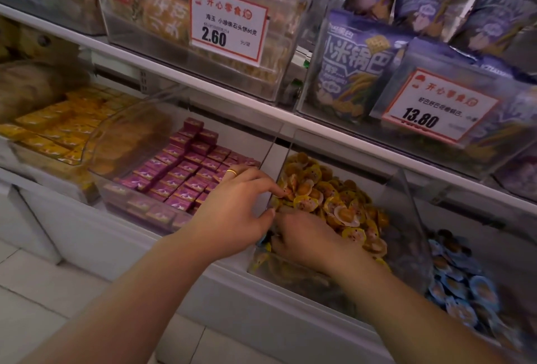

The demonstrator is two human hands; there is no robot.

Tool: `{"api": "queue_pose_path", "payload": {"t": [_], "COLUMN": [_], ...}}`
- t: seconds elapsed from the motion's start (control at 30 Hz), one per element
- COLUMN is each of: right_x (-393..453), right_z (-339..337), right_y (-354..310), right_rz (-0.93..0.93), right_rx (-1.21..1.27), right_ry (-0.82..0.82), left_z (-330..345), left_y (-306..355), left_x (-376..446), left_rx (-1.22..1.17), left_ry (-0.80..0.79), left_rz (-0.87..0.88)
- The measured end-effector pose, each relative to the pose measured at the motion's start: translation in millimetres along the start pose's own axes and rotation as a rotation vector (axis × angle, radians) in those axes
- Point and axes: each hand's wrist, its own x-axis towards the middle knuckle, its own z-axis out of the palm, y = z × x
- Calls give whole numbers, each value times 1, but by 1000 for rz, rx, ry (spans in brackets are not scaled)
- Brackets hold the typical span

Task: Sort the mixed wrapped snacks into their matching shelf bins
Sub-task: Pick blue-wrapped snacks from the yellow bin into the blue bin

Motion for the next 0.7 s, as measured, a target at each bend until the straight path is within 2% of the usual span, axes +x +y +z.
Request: {"api": "queue_pose_path", "payload": {"t": [0.2,0.3,0.37,0.47,0.53,0.6,0.67,0.7], "right_x": [11,-5,-21,-43,-50,-53,-58,-61], "right_z": [9,-3,-15,-33,-42,-48,-51,-53], "right_y": [4,19,36,56,59,52,41,34], "right_rz": [-16,68,194,350,404,409,351,306], "right_rx": [-224,-16,257,603,693,723,672,616], "right_ry": [-121,-102,28,311,435,514,606,620], "left_z": [-2,-3,-2,4,12,20,25,26], "left_y": [-2,2,10,33,46,55,65,72], "left_x": [0,-1,-2,2,3,4,8,11], "left_rx": [10,15,-20,-92,-166,-292,-585,-814], "left_ry": [-27,19,129,314,312,256,170,108], "left_rz": [7,7,14,107,146,46,-221,-385]}}
